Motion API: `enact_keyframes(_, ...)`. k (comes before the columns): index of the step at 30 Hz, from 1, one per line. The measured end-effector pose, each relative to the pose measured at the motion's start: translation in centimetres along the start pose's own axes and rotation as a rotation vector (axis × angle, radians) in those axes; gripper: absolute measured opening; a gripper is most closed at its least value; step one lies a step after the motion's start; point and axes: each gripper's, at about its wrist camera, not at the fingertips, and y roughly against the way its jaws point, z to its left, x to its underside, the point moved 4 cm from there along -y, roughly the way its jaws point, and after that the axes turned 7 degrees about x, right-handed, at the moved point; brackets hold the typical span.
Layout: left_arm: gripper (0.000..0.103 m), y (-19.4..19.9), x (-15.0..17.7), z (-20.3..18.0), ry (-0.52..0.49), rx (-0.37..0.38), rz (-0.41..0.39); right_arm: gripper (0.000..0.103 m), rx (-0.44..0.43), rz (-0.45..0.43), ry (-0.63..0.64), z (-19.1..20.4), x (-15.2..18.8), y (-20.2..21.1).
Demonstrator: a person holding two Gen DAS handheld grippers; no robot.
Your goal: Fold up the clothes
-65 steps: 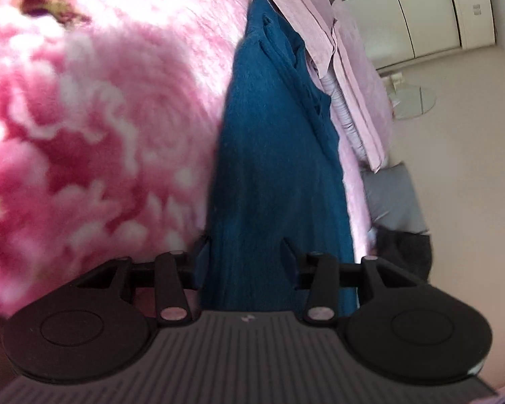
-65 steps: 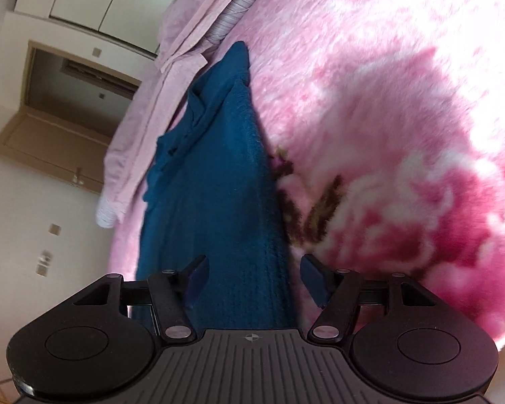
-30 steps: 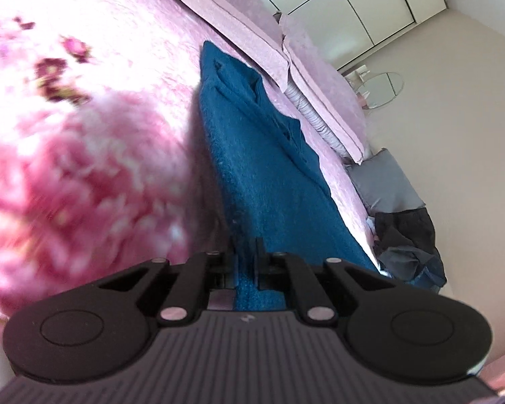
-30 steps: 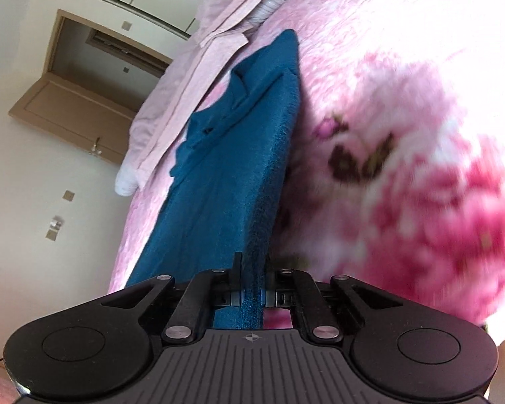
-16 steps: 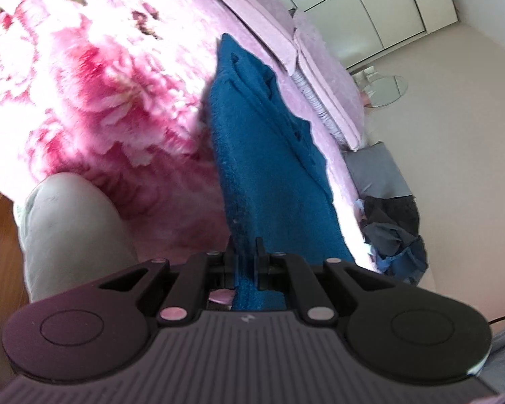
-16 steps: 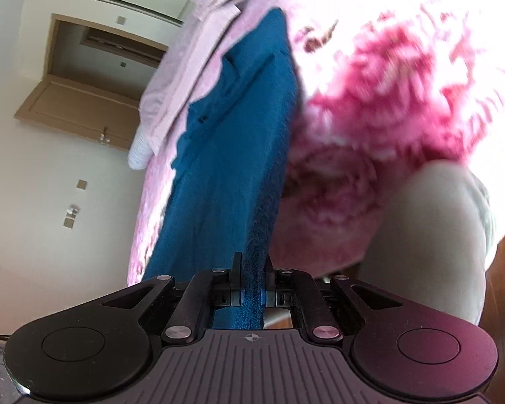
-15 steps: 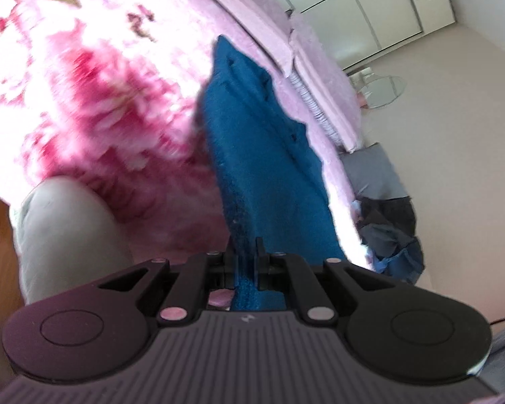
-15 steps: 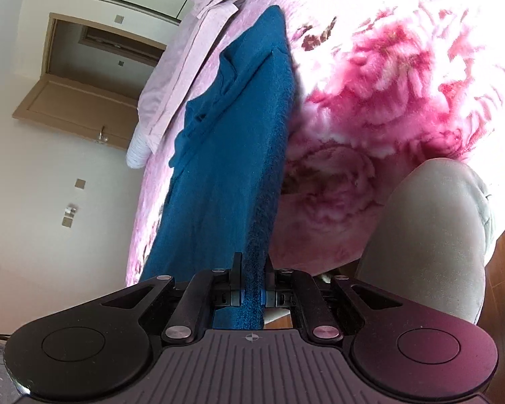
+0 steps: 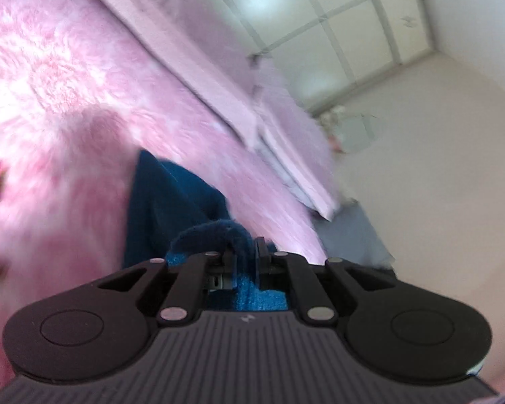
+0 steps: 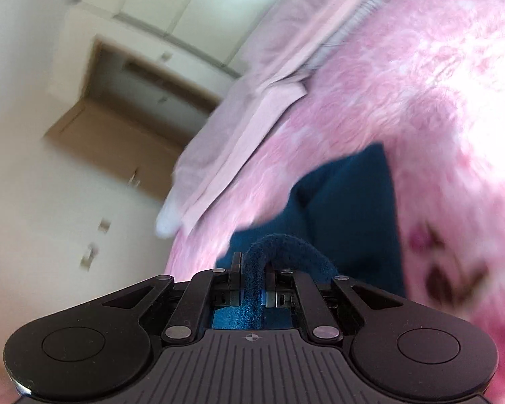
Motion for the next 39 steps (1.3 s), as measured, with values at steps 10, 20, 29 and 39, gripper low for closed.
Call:
enact_keyframes(10, 0.019, -3.7, -2.8, 6.3, -0.074, -0.155, 0.033, 0.055, 0.069, 0.012, -0.194, -8.4, -5.0, -7.4)
enact_keyframes(20, 0.028, -7.6, -0.4, 3.8, -0.488, -0.186, 0.147, 0.055, 0.251, -0.019, 0.636, -5.6, 0.1, -6.8)
enact_keyframes(29, 0.031, -12.3, -3.6, 7.2, -0.210, -0.278, 0.120, 0.055, 0.302, -0.027, 0.325, -6.9, -3.9, -14.2)
enact_keyframes(39, 0.031, -11.7, -3.0, 6.9, -0.218, -0.189, 0.107, 0.055, 0.198, -0.030, 0.265, -7.3, -4.3, -12.5)
